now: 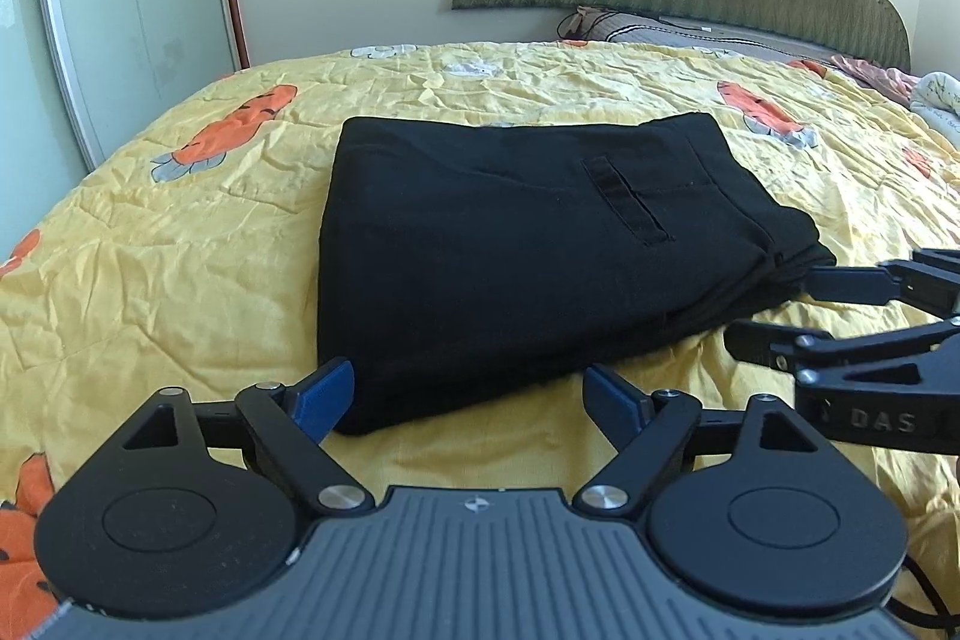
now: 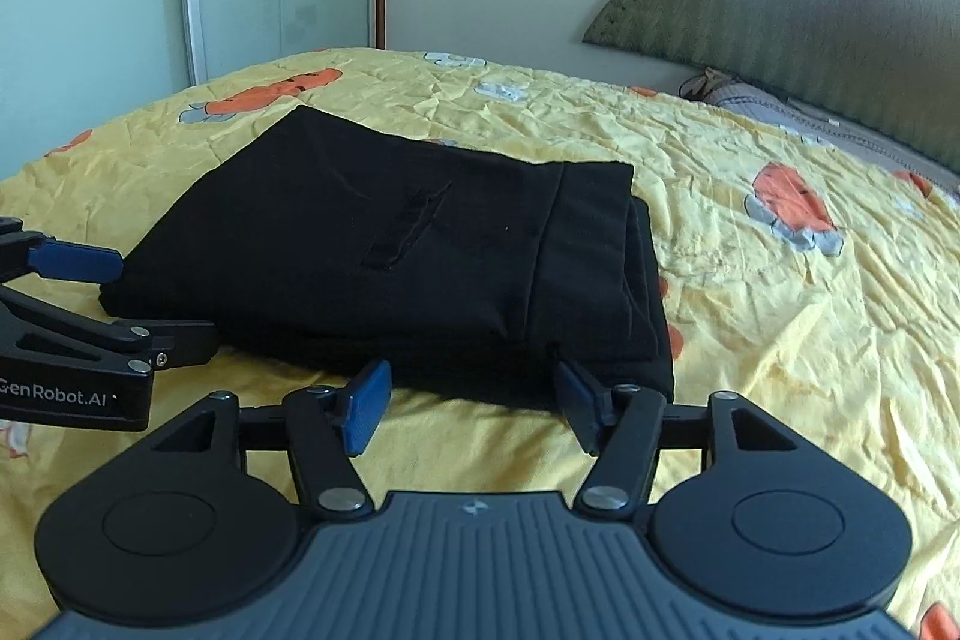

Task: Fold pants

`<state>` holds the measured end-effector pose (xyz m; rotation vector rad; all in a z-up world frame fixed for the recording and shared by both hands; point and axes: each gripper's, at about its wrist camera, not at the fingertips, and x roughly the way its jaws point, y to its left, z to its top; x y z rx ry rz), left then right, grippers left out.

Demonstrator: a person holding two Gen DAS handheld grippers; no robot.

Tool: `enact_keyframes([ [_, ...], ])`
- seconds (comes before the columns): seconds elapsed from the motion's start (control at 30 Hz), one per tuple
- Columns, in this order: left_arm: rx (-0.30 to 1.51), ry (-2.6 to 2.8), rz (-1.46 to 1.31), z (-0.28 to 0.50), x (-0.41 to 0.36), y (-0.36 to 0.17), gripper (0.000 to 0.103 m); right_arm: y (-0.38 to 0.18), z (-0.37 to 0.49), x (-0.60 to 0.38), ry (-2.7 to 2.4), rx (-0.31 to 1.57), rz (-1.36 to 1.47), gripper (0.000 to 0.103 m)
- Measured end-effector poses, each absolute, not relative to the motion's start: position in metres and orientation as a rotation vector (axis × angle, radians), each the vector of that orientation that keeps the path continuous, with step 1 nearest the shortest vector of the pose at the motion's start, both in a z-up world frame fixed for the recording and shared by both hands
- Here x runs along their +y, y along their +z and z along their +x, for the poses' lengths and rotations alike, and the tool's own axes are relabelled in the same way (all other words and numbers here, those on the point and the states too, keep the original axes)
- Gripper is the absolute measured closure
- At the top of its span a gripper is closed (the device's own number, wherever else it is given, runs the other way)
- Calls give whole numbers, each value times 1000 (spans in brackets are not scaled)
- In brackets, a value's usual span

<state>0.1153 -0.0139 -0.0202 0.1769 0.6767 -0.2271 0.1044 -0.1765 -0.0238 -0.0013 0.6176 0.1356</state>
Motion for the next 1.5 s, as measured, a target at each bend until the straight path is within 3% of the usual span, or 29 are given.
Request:
enact_keyframes([
  [0.03,677,-224,172,112,-12,-21,18,-24,99,-178,141,628,26,24],
  [0.1,700,-221,148,108,-6,-23,18,-23,88,-177,135,635,52,20],
  [0.27,732,-217,71,101,15,-30,17,-16,57,-163,63,712,32,19],
  [0.4,721,-203,76,97,19,-30,17,17,20,-142,146,635,21,19],
  [0.47,717,-207,75,96,19,-31,17,48,2,-139,272,584,152,19],
  [0.5,712,-206,79,95,18,-31,17,61,-4,-145,385,552,282,14],
  [0.53,706,-208,81,94,18,-31,17,69,-7,-153,490,513,419,0],
  [0.63,688,-209,82,93,16,-32,17,71,-3,-170,537,391,580,0],
  [0.8,675,-209,74,92,16,-32,16,27,38,-159,50,551,239,0],
  [1.03,654,-219,66,92,11,-32,16,-19,52,-175,-47,616,190,0],
  [1.3,632,-227,108,87,2,-36,8,-33,49,-172,-102,583,79,0],
  [1.5,623,-179,130,87,1,-36,7,-42,57,-177,-108,642,111,0],
])
